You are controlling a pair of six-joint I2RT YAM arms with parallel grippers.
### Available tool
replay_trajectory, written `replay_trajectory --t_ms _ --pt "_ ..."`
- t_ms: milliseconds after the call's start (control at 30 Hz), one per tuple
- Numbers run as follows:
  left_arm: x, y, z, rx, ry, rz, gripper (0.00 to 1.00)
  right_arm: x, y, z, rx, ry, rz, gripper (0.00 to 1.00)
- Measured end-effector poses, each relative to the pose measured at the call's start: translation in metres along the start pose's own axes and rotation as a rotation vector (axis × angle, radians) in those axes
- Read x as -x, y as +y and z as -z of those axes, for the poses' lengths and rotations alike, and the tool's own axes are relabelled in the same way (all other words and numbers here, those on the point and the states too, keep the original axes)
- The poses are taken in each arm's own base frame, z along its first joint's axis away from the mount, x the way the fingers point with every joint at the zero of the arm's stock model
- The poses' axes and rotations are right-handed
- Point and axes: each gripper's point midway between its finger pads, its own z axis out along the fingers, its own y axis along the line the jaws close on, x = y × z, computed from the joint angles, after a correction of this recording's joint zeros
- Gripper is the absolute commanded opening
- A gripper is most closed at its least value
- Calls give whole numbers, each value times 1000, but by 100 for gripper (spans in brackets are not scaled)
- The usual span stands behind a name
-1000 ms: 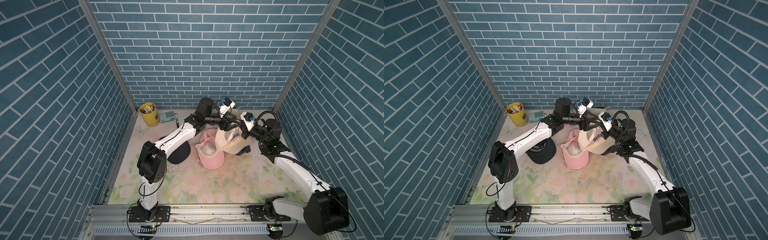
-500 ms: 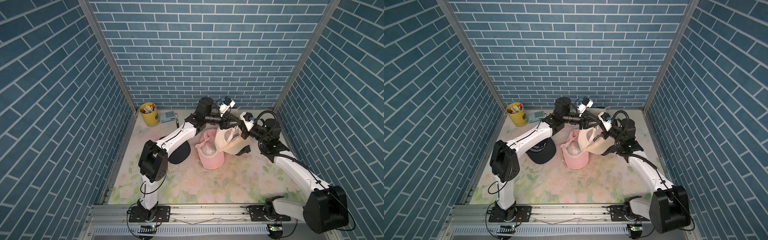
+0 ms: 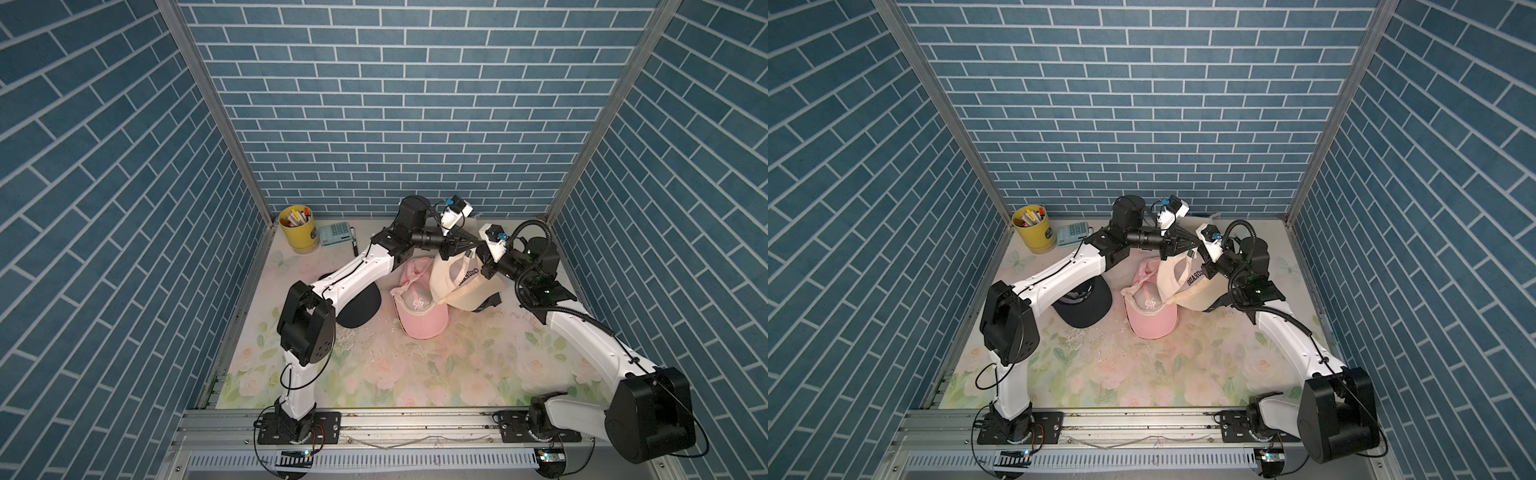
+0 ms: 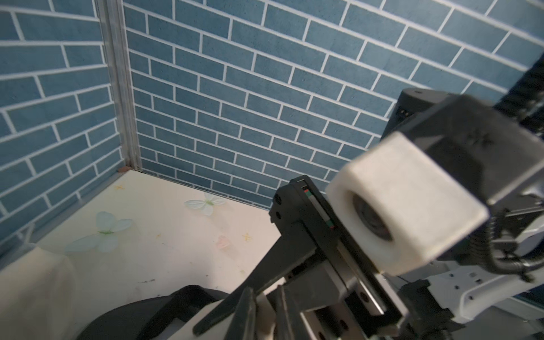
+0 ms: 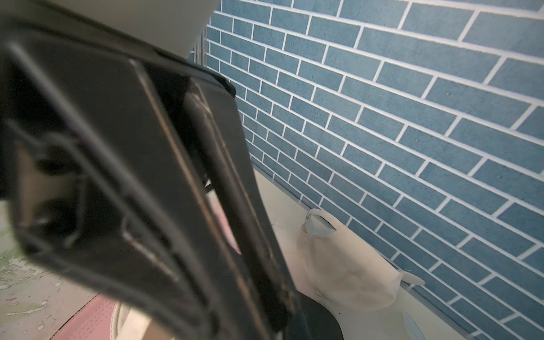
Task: Open the adjustable buckle of the baseball cap
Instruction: Open the adjustable buckle on the baseball cap.
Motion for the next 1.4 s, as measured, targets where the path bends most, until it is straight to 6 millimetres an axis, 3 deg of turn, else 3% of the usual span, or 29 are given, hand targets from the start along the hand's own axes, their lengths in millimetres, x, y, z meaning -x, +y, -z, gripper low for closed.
replay_trajectory --t_ms 200,433,633,733,767,800,900,1067,1200,1267,1400 --pt "-3 -3 14 85 -13 -24 0 0 -5 -1 -34 6 2 0" --pt "15 -9 27 136 -59 -58 0 0 -20 0 -122 11 -12 0" --pt "8 -4 29 183 -67 -47 0 1 -28 1 -168 12 -27 0" --pt "1 1 27 212 -63 -37 17 -1 -30 0 -183 19 -46 0" --pt "-2 2 27 225 -59 -36 32 -3 -31 0 -191 24 -59 0" --pt "-4 3 26 240 -55 -33 40 -5 -34 -1 -199 36 -73 0" --pt "-2 9 27 305 -61 -36 52 -6 -42 -7 -208 71 -111 0" --pt "14 12 49 455 -112 -58 56 1 -49 -9 -218 92 -156 0" --pt "29 2 67 607 -163 -143 60 9 -54 -9 -230 108 -225 0" --pt "25 -7 66 663 -170 -186 61 13 -56 -10 -230 119 -272 0" --pt "-3 -12 54 739 -138 -211 62 18 -59 -11 -238 139 -378 0"
